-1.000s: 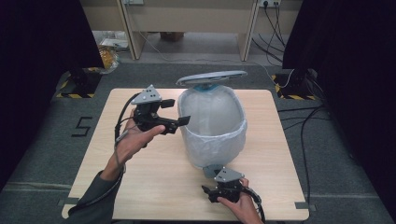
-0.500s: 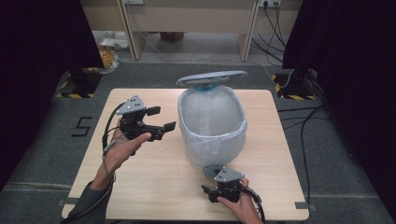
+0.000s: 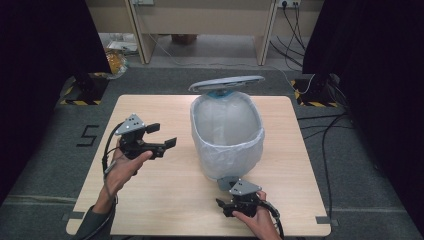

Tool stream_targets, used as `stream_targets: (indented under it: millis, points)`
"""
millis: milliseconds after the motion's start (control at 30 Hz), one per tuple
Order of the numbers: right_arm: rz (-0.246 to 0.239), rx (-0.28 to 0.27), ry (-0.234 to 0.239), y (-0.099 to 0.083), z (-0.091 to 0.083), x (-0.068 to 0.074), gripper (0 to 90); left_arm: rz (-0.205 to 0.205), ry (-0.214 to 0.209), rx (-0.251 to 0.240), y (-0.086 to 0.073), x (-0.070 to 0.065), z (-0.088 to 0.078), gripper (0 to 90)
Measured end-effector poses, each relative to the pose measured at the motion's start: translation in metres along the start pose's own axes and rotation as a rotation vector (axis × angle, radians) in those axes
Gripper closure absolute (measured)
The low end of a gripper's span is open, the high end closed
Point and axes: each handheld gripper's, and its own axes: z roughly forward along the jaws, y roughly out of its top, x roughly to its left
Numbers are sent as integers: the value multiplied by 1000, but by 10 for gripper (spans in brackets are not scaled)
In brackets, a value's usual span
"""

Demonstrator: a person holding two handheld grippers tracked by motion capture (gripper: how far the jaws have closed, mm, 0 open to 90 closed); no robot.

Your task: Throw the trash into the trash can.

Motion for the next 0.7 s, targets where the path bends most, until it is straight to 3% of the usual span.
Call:
stream_targets:
  millis: [233,333,700]
  points:
    - [-3,0,1,0,0,0,248,-12,25,17,-24,7,1,162]
    - [-2,0,1,0,0,0,248,-20,62,34,-39,11,3,166]
    - [-1,0,1,0,0,0,248,-31,87,42,-72,17,7,169]
